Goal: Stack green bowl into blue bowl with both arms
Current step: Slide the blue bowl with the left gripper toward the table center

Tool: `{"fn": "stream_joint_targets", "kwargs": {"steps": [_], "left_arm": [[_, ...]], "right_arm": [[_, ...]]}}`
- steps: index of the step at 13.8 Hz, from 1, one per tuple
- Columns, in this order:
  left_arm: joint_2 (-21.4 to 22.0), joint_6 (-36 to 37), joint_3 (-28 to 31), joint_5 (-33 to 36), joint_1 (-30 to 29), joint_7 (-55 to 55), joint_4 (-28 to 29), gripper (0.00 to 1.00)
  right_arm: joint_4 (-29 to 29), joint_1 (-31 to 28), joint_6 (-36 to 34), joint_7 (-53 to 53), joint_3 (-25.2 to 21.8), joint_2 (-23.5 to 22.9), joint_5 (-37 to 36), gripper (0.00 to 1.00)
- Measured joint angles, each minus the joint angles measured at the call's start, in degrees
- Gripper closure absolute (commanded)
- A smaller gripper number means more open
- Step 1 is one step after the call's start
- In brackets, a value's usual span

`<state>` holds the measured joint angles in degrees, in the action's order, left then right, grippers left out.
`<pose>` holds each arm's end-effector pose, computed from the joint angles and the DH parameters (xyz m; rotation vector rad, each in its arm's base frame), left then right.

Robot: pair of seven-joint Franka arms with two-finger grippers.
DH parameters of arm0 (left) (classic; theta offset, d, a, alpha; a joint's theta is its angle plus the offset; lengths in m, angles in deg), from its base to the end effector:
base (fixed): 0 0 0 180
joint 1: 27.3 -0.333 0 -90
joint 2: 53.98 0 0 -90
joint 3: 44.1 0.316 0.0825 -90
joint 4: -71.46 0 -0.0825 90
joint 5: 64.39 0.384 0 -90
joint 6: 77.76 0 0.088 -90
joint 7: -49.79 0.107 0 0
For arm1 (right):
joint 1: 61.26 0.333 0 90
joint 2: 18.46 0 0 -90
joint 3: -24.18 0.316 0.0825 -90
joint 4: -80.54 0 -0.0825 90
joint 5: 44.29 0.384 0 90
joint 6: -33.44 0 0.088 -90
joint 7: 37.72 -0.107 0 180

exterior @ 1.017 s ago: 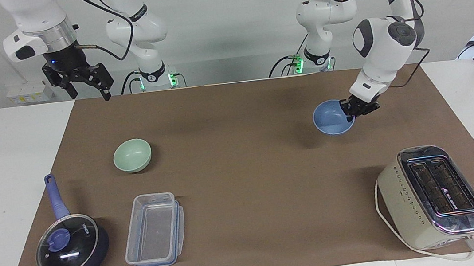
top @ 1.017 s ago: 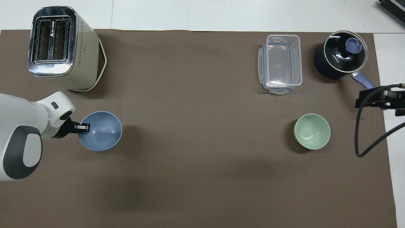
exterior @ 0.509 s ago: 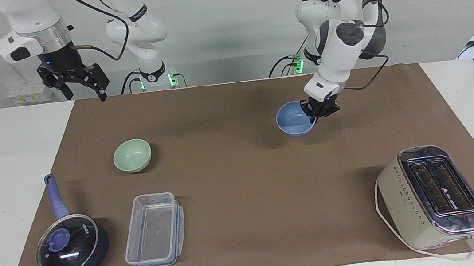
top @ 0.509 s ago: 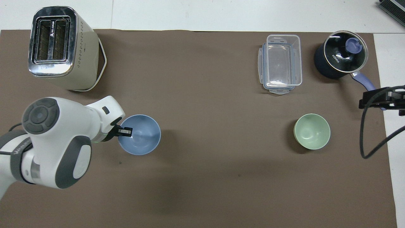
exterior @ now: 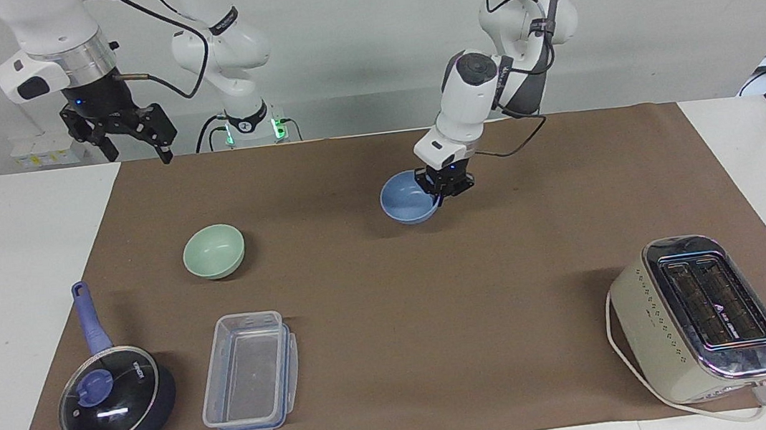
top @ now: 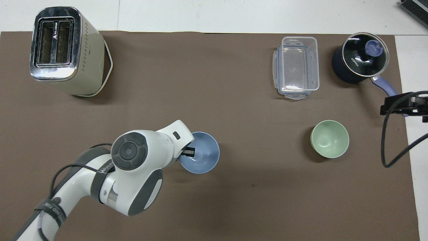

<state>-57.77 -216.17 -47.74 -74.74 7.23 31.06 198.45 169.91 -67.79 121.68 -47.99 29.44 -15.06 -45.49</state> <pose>0.4314 -0.3401 0.3603 2.9441 -0.3126 0.0791 0.5330 -0.0124 0.6591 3.1018 -0.3152 0.0644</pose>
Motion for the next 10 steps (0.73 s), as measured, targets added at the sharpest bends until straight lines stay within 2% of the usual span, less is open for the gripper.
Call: {"fn": "stream_joint_targets", "kwargs": {"steps": [4,5,6,10], "left_arm": [[-1.91,-3.39,0.0,-1.23,3.02,-1.86,1.57,1.0],[-2.25,-4.24,0.04,-1.34,3.43,-1.87,2.2,0.78],[-2.74,-5.27,0.03,-1.38,3.75,-1.86,2.98,0.01],[-3.3,-6.12,1.04,-1.51,3.51,-1.85,3.29,0.0]], "right_arm": [[0.02,0.0,0.0,0.0,0.0,0.0,0.0,0.0],[0.02,0.0,0.0,0.0,0.0,0.0,0.0,0.0],[0.05,0.0,0.0,0.0,0.0,0.0,0.0,0.0],[0.29,-0.15,0.0,0.16,-0.01,0.0,0.0,0.0]]}}
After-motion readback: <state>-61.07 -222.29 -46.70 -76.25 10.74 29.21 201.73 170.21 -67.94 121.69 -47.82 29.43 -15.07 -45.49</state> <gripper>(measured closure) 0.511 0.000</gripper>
